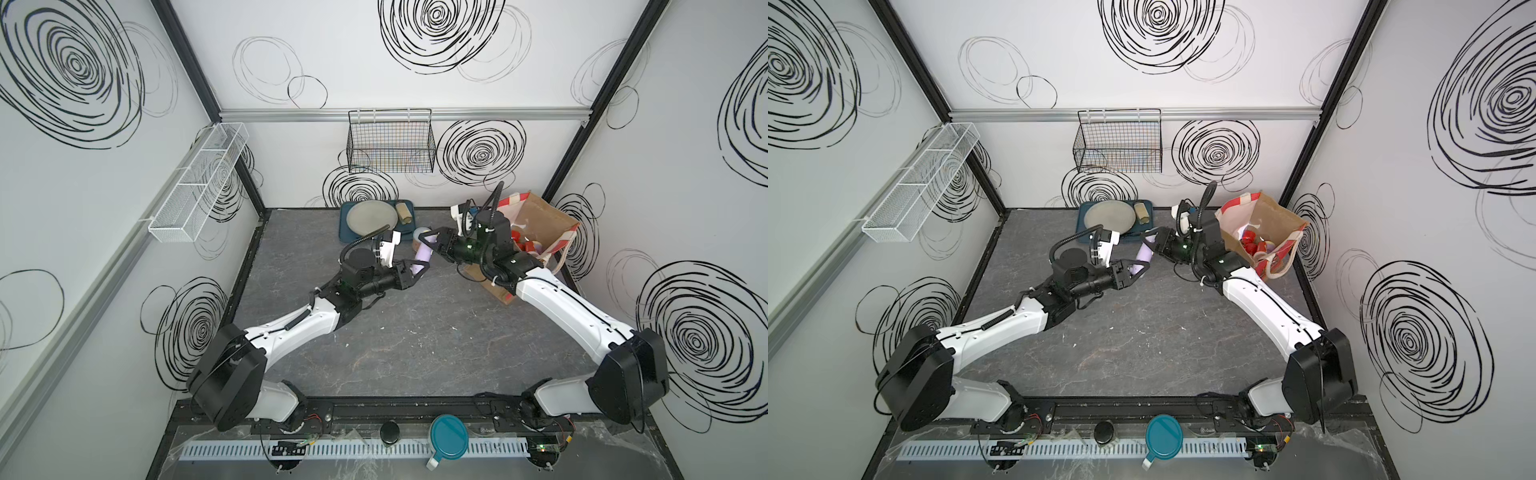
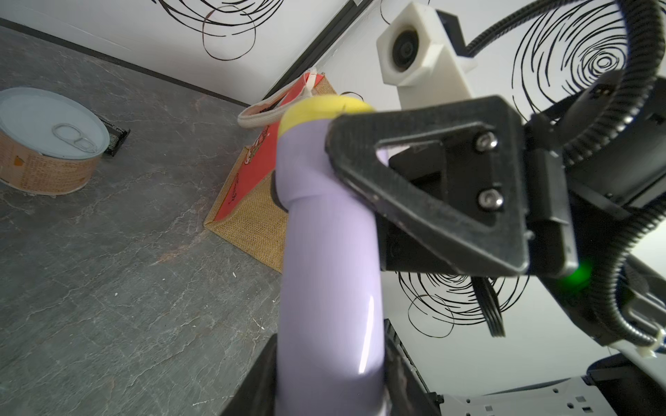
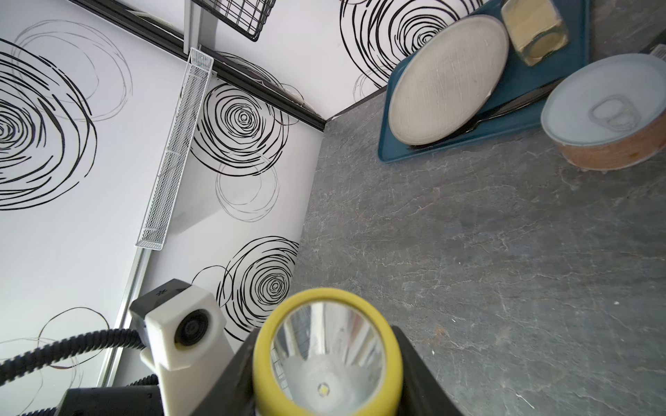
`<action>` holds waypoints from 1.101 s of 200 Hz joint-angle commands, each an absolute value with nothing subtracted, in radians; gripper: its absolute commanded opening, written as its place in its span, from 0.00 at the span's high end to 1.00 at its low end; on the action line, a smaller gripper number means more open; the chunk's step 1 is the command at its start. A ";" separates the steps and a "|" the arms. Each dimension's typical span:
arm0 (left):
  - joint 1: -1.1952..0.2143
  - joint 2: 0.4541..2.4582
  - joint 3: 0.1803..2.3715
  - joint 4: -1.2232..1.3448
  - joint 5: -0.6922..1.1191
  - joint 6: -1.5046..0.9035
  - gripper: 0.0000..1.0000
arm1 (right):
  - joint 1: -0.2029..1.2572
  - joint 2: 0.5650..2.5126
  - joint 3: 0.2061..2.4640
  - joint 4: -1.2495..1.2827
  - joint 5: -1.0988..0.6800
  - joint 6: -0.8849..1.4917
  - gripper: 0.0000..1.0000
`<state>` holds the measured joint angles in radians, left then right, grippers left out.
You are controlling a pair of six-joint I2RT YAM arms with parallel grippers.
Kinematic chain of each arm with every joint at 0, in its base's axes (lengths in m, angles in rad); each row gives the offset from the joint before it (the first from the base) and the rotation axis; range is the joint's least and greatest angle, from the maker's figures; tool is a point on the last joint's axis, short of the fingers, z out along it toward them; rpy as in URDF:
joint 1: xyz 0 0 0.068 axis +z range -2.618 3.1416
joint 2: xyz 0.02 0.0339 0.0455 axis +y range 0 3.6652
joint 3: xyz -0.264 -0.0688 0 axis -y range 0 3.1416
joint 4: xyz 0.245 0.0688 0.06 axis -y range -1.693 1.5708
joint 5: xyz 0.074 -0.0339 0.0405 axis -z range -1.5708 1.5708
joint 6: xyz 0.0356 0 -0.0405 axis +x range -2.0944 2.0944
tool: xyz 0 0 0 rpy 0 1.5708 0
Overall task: Put the flashlights into the tote bags
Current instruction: Pick up the flashlight from the center of the board, then place the flashlight in the canvas bag.
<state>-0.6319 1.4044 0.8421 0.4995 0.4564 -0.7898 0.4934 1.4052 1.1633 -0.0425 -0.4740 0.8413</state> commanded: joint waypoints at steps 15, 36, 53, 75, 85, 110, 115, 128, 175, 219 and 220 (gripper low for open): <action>-0.625 1.396 0.885 0.522 0.447 -0.739 0.42 | 0.470 1.408 1.221 -0.065 -0.458 0.783 0.87; -0.626 1.393 0.893 0.466 0.433 -0.717 0.08 | 0.455 1.398 1.234 -0.097 -0.439 0.757 0.91; -0.626 1.388 0.897 0.439 0.421 -0.696 0.01 | 0.433 1.385 1.239 -0.119 -0.423 0.746 0.95; -0.627 1.384 0.903 0.398 0.410 -0.667 0.01 | 0.397 1.360 1.249 -0.159 -0.399 0.717 0.99; -0.629 1.381 0.905 0.377 0.403 -0.651 0.01 | 0.379 1.347 1.261 -0.188 -0.382 0.696 1.00; -0.633 1.378 0.909 0.318 0.375 -0.612 0.01 | 0.307 1.319 1.296 -0.269 -0.367 0.645 1.00; -0.635 1.377 0.912 0.302 0.367 -0.603 0.01 | 0.290 1.315 1.305 -0.282 -0.367 0.634 1.00; -0.647 1.372 0.930 0.237 0.320 -0.559 0.01 | 0.239 1.306 1.321 -0.311 -0.375 0.617 1.00; -0.713 1.385 1.008 0.088 0.211 -0.453 0.01 | 0.029 1.298 1.350 -0.348 -0.406 0.630 1.00; -0.793 1.418 1.058 0.037 0.173 -0.422 0.01 | -0.169 1.314 1.372 -0.320 -0.456 0.664 1.00; -0.796 1.418 1.060 0.034 0.172 -0.413 0.01 | -0.172 1.315 1.373 -0.320 -0.457 0.663 1.00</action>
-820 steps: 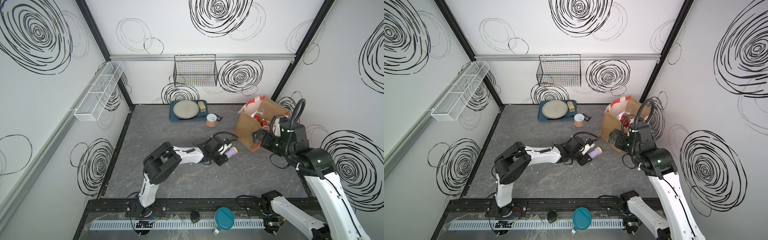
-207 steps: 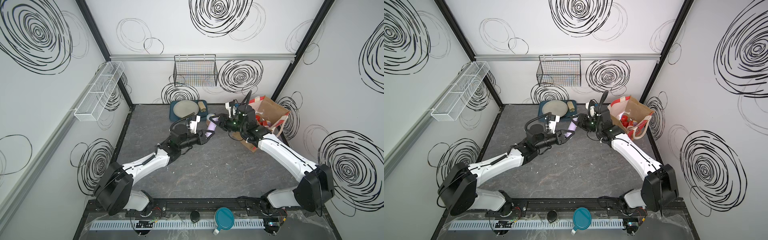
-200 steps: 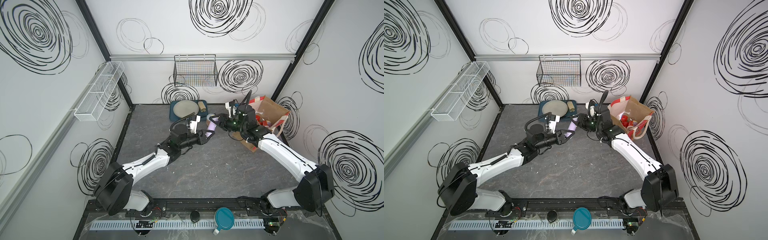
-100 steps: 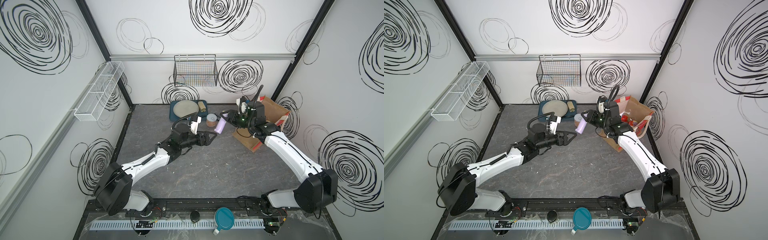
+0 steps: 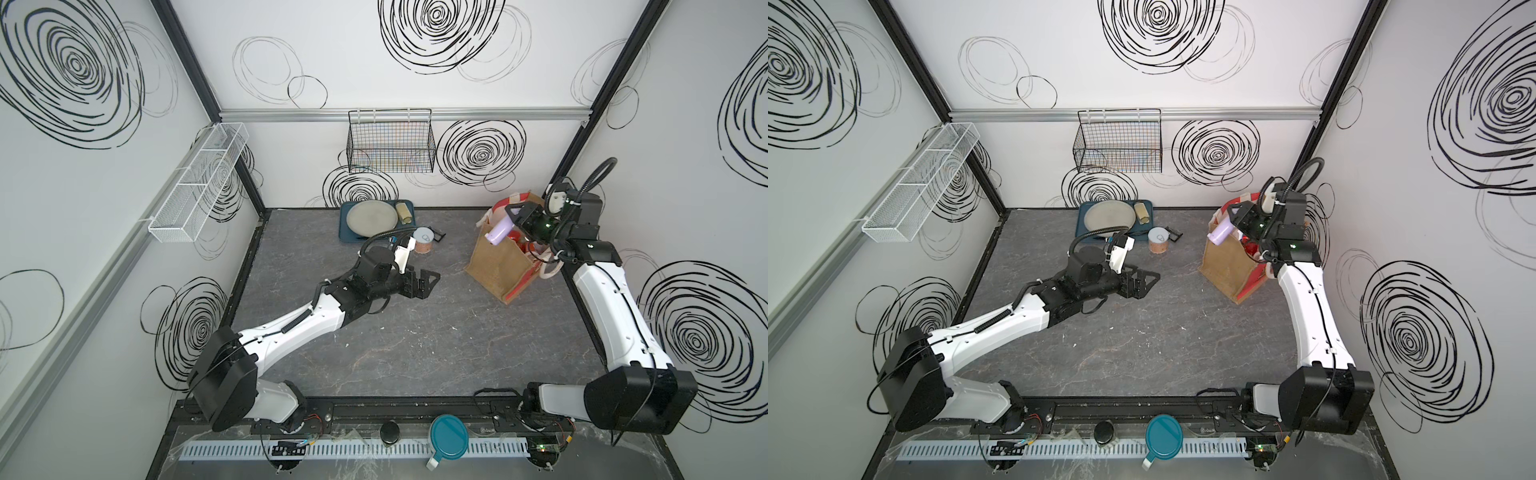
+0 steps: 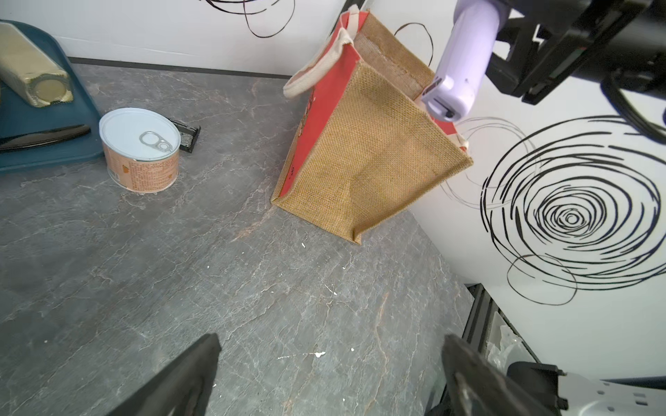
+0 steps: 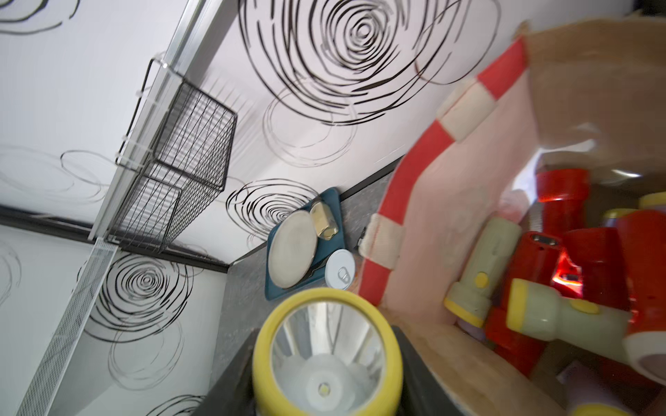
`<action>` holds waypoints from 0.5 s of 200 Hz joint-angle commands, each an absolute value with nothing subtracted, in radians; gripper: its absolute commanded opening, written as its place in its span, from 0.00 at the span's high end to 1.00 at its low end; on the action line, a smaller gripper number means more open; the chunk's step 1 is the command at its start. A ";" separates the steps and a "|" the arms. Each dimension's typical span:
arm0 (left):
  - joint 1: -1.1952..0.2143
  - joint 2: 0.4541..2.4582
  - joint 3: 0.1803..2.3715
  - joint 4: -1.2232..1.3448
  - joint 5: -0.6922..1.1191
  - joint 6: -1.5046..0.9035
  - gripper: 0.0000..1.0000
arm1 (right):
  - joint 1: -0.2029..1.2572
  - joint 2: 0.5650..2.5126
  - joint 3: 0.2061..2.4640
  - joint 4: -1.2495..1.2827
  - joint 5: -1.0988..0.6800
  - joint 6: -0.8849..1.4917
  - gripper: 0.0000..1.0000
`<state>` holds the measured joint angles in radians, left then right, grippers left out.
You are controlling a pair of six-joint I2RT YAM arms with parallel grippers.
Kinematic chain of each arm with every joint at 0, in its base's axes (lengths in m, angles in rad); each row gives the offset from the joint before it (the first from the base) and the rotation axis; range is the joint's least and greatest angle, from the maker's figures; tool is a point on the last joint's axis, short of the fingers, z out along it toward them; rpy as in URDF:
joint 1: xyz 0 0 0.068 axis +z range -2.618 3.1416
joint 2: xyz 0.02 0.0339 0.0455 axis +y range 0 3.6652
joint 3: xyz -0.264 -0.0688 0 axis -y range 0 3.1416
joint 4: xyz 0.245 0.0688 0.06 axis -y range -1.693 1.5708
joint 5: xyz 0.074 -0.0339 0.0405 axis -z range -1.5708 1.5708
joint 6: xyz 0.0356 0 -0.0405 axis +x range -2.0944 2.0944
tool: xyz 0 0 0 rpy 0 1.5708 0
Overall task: Put the flashlights into the tote bags
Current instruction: Place the flashlight in the canvas bag.
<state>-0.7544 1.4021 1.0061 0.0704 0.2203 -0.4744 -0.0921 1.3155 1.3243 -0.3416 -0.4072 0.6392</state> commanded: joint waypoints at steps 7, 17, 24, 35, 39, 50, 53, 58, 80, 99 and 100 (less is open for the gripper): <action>-0.812 1.424 1.068 0.021 0.165 -0.396 0.01 | -0.197 1.322 1.381 -0.319 -0.463 0.661 1.00; -0.830 1.432 1.077 0.011 0.161 -0.390 0.01 | -0.227 1.335 1.394 -0.316 -0.468 0.654 1.00; -0.839 1.436 1.079 0.012 0.161 -0.392 0.01 | -0.243 1.344 1.399 -0.312 -0.468 0.649 1.00; -0.852 1.441 1.080 0.014 0.159 -0.397 0.01 | -0.262 1.361 1.406 -0.306 -0.457 0.640 1.00; -0.857 1.443 1.082 0.014 0.158 -0.398 0.01 | -0.267 1.368 1.409 -0.302 -0.452 0.637 1.00; -0.867 1.445 1.086 0.011 0.154 -0.398 0.01 | -0.277 1.385 1.412 -0.286 -0.440 0.633 1.00; -0.871 1.445 1.088 0.010 0.152 -0.398 0.01 | -0.279 1.390 1.411 -0.280 -0.436 0.633 1.00; -0.875 1.447 1.091 0.007 0.149 -0.399 0.01 | -0.281 1.400 1.412 -0.269 -0.427 0.628 1.00; -0.887 1.448 1.102 -0.002 0.143 -0.399 0.01 | -0.280 1.446 1.419 -0.249 -0.391 0.609 1.00; -0.894 1.448 1.109 -0.012 0.138 -0.399 0.01 | -0.280 1.481 1.418 -0.231 -0.364 0.597 1.00; -0.893 1.448 1.109 -0.013 0.138 -0.399 0.01 | -0.280 1.481 1.418 -0.231 -0.364 0.597 1.00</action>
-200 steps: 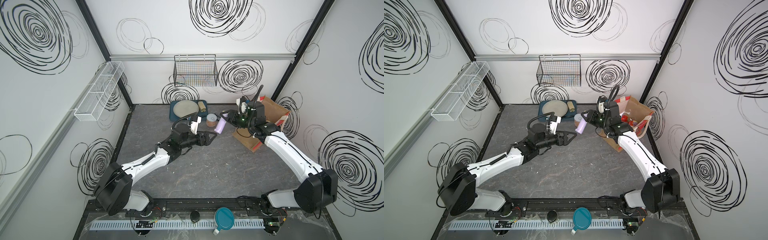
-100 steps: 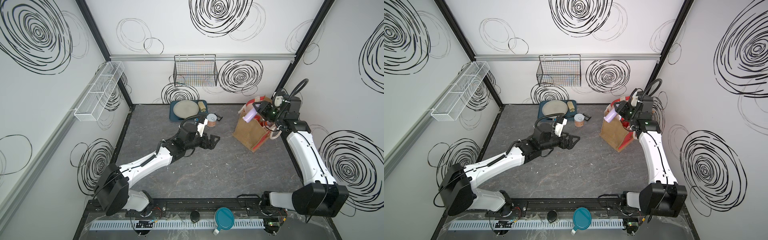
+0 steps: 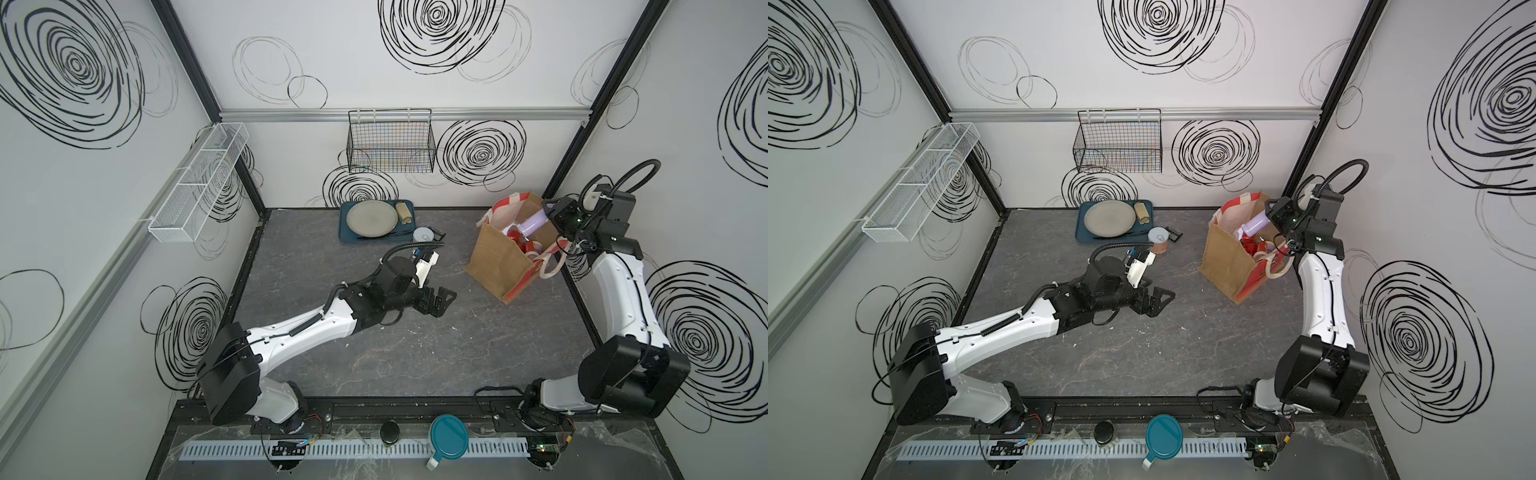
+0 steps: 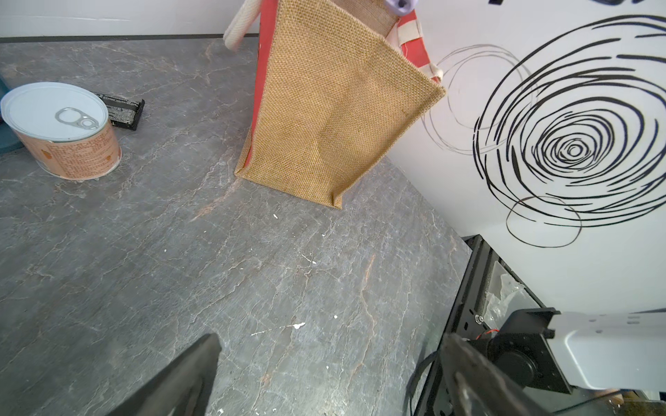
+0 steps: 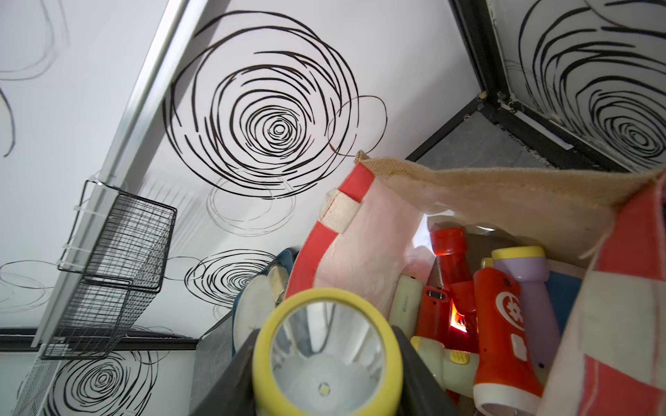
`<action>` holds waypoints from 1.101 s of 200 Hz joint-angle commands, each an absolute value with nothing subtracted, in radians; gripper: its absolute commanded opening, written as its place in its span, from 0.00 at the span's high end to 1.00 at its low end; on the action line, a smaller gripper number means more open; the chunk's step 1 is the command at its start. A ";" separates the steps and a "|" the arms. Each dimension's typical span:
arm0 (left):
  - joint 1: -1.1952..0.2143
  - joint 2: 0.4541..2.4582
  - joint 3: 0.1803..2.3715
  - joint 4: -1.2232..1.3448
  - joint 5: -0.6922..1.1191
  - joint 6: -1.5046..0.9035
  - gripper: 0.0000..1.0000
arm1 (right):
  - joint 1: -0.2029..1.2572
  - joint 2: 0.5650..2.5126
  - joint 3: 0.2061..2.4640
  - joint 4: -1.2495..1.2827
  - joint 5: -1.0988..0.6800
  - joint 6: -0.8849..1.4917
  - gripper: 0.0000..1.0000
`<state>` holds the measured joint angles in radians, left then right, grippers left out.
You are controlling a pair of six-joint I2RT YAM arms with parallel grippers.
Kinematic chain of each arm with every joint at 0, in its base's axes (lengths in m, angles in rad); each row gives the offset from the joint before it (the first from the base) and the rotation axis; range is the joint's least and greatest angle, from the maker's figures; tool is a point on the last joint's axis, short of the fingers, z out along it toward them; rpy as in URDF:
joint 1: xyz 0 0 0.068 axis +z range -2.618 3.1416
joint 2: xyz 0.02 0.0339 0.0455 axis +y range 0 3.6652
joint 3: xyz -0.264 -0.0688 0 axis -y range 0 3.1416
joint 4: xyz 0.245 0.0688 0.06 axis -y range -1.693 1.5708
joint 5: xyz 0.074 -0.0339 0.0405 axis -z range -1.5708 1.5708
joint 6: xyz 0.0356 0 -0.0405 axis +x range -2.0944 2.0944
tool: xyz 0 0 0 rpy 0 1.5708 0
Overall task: Put the flashlights into the tote bags
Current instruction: Place the flashlight in the canvas bag.
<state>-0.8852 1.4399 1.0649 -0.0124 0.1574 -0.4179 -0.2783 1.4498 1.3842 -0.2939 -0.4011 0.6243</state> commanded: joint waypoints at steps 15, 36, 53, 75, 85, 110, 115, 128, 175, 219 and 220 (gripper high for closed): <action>-0.895 1.444 1.108 -0.014 0.137 -0.402 0.01 | -0.278 1.513 1.410 -0.222 -0.351 0.583 1.00; -0.896 1.440 1.108 -0.016 0.137 -0.402 0.01 | -0.274 1.550 1.400 -0.212 -0.329 0.567 1.00; -0.896 1.439 1.110 -0.021 0.134 -0.400 0.01 | -0.269 1.576 1.390 -0.204 -0.327 0.561 1.00; -0.896 1.442 1.113 -0.022 0.133 -0.399 0.01 | -0.249 1.608 1.385 -0.212 -0.310 0.539 1.00; -0.896 1.445 1.114 -0.023 0.133 -0.399 0.01 | -0.237 1.618 1.382 -0.214 -0.294 0.524 1.00; -0.896 1.447 1.114 -0.020 0.133 -0.400 0.01 | -0.220 1.648 1.372 -0.217 -0.282 0.513 1.00; -0.896 1.447 1.114 -0.020 0.132 -0.398 0.01 | -0.215 1.653 1.371 -0.220 -0.275 0.509 1.00; -0.896 1.445 1.112 -0.022 0.129 -0.398 0.01 | -0.201 1.662 1.370 -0.220 -0.258 0.495 1.00; -0.896 1.428 1.091 -0.023 0.117 -0.396 0.01 | -0.174 1.691 1.362 -0.220 -0.231 0.489 1.00; -0.894 1.424 1.094 -0.029 0.114 -0.390 0.01 | -0.163 1.732 1.377 -0.228 -0.223 0.503 0.95; -0.894 1.424 1.094 -0.028 0.114 -0.390 0.01 | -0.163 1.732 1.378 -0.228 -0.224 0.503 0.94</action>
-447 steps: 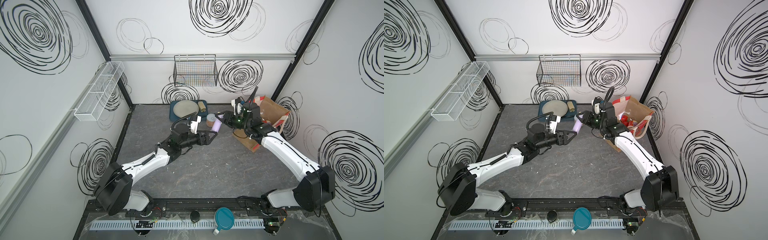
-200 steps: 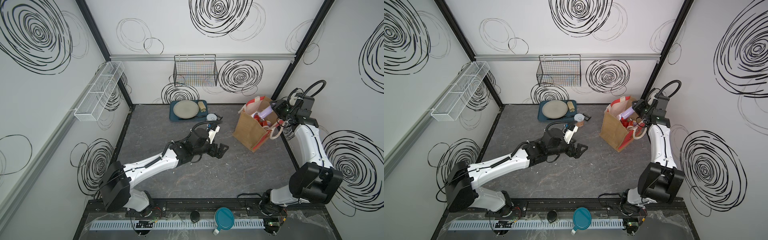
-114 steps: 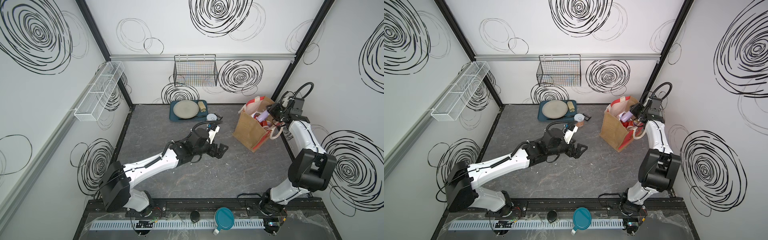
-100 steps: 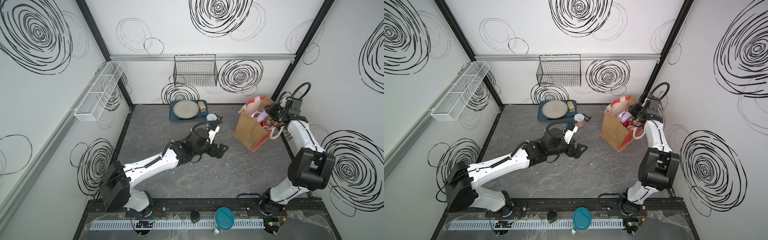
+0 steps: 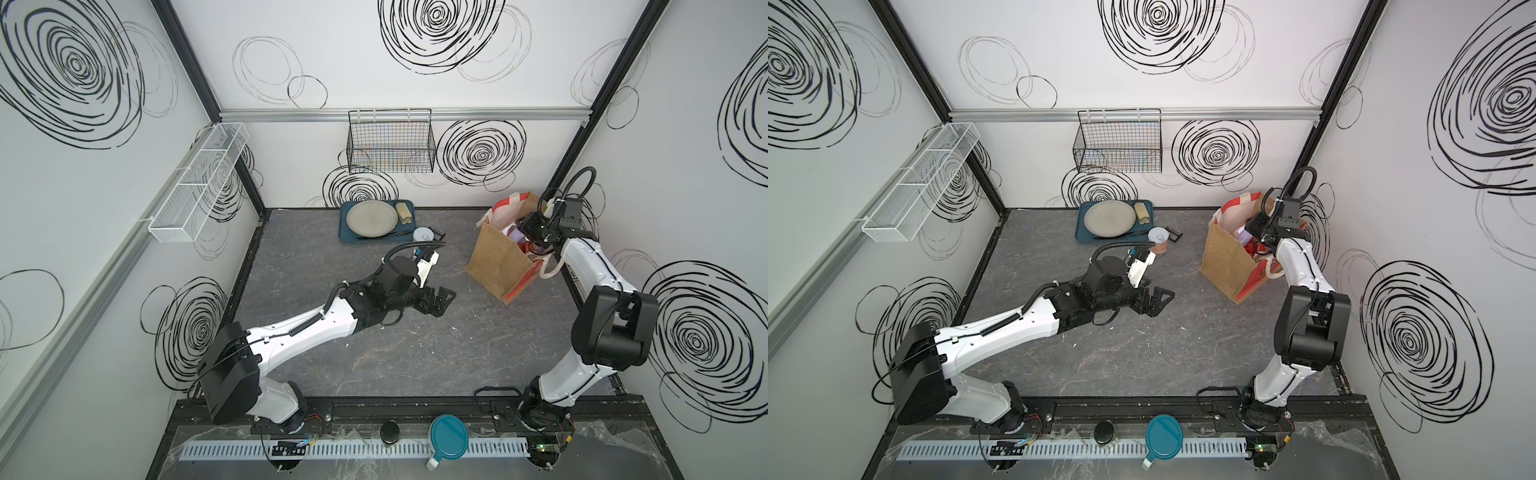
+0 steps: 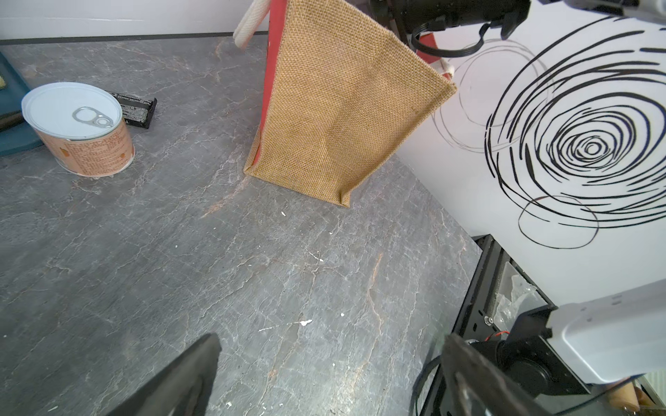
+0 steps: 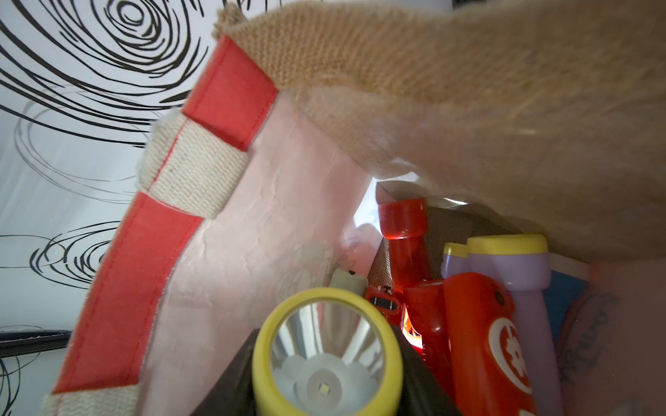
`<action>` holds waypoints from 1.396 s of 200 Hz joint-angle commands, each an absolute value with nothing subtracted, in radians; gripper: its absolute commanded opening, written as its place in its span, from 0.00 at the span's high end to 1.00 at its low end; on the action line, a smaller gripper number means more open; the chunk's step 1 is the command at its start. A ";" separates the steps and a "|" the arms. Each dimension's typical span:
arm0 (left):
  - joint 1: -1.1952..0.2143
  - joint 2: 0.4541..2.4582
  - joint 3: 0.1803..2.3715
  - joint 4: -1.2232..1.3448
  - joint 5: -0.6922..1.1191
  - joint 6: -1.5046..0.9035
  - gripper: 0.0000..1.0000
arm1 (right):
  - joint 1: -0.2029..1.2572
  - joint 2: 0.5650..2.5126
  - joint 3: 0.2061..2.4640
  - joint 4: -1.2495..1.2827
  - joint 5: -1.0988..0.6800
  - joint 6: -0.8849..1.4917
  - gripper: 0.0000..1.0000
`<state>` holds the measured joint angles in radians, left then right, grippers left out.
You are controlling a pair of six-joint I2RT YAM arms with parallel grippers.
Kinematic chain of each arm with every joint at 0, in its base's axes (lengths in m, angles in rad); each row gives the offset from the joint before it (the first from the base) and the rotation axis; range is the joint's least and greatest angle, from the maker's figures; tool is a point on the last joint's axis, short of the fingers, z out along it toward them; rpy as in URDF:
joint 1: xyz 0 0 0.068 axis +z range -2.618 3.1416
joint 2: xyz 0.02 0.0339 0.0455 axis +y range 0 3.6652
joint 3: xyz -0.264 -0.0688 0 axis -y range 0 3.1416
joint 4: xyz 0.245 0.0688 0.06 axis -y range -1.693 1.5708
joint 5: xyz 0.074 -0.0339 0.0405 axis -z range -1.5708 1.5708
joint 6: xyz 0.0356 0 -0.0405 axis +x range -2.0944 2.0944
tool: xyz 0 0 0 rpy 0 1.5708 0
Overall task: Put the flashlights into the tote bags
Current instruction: Place the flashlight in the canvas bag.
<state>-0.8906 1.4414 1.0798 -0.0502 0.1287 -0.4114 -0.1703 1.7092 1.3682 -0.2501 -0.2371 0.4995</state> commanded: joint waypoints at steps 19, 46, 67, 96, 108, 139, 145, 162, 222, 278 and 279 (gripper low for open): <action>-0.894 1.424 1.101 -0.031 0.112 -0.390 0.01 | -0.158 1.724 1.383 -0.231 -0.205 0.504 0.85; -0.894 1.424 1.104 -0.028 0.107 -0.391 0.01 | -0.152 1.704 1.389 -0.225 -0.181 0.497 0.72; -0.894 1.424 1.103 -0.028 0.106 -0.393 0.01 | -0.147 1.690 1.398 -0.231 -0.162 0.494 0.57; -0.894 1.421 1.104 -0.028 0.103 -0.396 0.01 | -0.135 1.665 1.416 -0.237 -0.135 0.474 0.37; -0.894 1.419 1.106 -0.029 0.101 -0.394 0.01 | -0.128 1.655 1.428 -0.243 -0.123 0.463 0.30; -0.894 1.416 1.111 -0.035 0.094 -0.392 0.01 | -0.121 1.628 1.465 -0.270 -0.107 0.446 0.20; -0.894 1.414 1.112 -0.037 0.090 -0.391 0.01 | -0.120 1.621 1.473 -0.282 -0.104 0.444 0.19; -0.894 1.411 1.122 -0.055 0.070 -0.391 0.01 | -0.117 1.595 1.488 -0.314 -0.097 0.437 0.17; -0.882 1.481 1.276 -0.179 0.018 -0.419 0.00 | -0.112 1.427 1.480 -0.530 -0.052 0.437 0.15; -0.841 1.637 1.434 -0.097 0.054 -0.518 0.02 | -0.219 1.305 1.454 -0.758 -0.077 0.475 0.13; -0.840 1.641 1.439 -0.097 0.055 -0.518 0.02 | -0.221 1.304 1.453 -0.760 -0.078 0.475 0.12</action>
